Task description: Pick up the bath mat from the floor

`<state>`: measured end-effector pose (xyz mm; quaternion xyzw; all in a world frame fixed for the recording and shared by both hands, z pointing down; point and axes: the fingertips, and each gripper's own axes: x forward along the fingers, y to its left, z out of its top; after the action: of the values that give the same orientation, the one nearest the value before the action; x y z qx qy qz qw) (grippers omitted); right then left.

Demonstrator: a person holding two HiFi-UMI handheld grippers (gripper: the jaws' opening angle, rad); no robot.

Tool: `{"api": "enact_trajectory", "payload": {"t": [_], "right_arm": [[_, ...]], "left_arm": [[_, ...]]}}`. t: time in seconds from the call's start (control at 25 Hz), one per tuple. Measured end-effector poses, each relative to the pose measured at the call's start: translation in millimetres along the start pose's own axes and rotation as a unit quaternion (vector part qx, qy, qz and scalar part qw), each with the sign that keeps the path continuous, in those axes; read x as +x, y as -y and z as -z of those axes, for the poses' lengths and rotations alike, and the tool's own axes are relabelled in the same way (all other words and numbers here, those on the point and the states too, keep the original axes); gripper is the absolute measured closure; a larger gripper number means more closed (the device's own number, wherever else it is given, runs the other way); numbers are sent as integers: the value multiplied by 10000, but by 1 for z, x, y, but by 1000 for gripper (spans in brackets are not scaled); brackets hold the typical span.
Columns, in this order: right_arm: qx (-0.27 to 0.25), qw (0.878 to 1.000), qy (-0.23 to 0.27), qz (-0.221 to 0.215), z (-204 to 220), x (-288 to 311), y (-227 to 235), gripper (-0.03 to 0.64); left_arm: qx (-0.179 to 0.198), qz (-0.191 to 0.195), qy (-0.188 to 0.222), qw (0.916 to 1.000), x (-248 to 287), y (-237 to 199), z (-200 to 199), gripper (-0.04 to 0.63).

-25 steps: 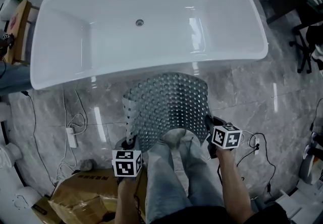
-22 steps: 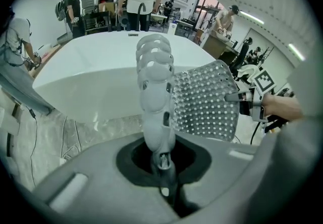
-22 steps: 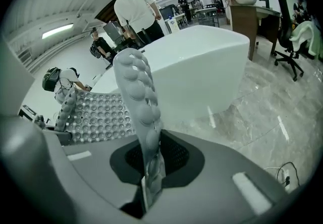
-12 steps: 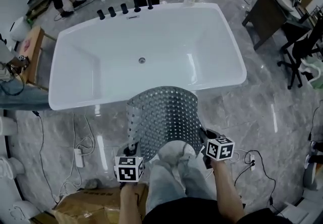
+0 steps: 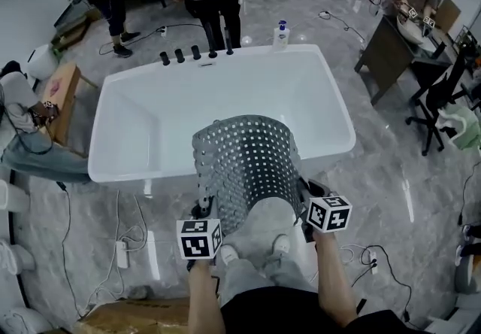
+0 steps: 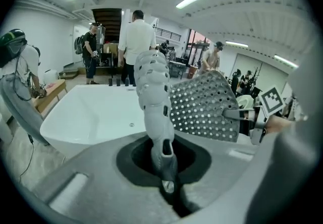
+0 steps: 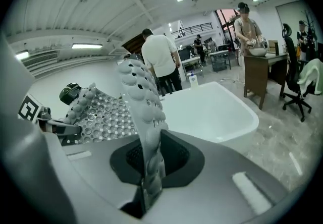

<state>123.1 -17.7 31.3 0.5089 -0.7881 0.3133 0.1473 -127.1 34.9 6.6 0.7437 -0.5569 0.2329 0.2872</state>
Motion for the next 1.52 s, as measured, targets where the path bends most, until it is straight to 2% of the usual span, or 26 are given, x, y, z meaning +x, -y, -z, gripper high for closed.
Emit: {"api": "enact_trajectory", "payload": {"t": [0.2,0.4,0.56,0.84,0.96,1.16,1.52], "right_arm": [[-161,9986,465,-186,-63,-5,-25,595],[-252,9941,974,-403,-131,-13,-55,595],[-274,9858,1525,-647,-192,-25,-81,595],[-755,9634,2421,-865,-284,-71,-122,595],[-1030,9532,2706,-872,-304,-96,-133,595],[-1291,9405,2983,-994,-310,-124,-138,595],[-1329,9412,2938,-1006,-314,-119,-134,595]], "left_arm": [[230,-83,556,9982,-19,-2,-64,578],[556,-294,1046,9925,-42,-9,-131,578],[799,-489,1504,9842,-64,-8,-187,578],[792,-661,2340,9667,-112,9,-268,577],[1020,-665,2598,9579,-129,28,-283,577],[904,-408,3077,9463,-148,43,-284,578],[1034,-503,3032,9460,-142,38,-289,578]]}}
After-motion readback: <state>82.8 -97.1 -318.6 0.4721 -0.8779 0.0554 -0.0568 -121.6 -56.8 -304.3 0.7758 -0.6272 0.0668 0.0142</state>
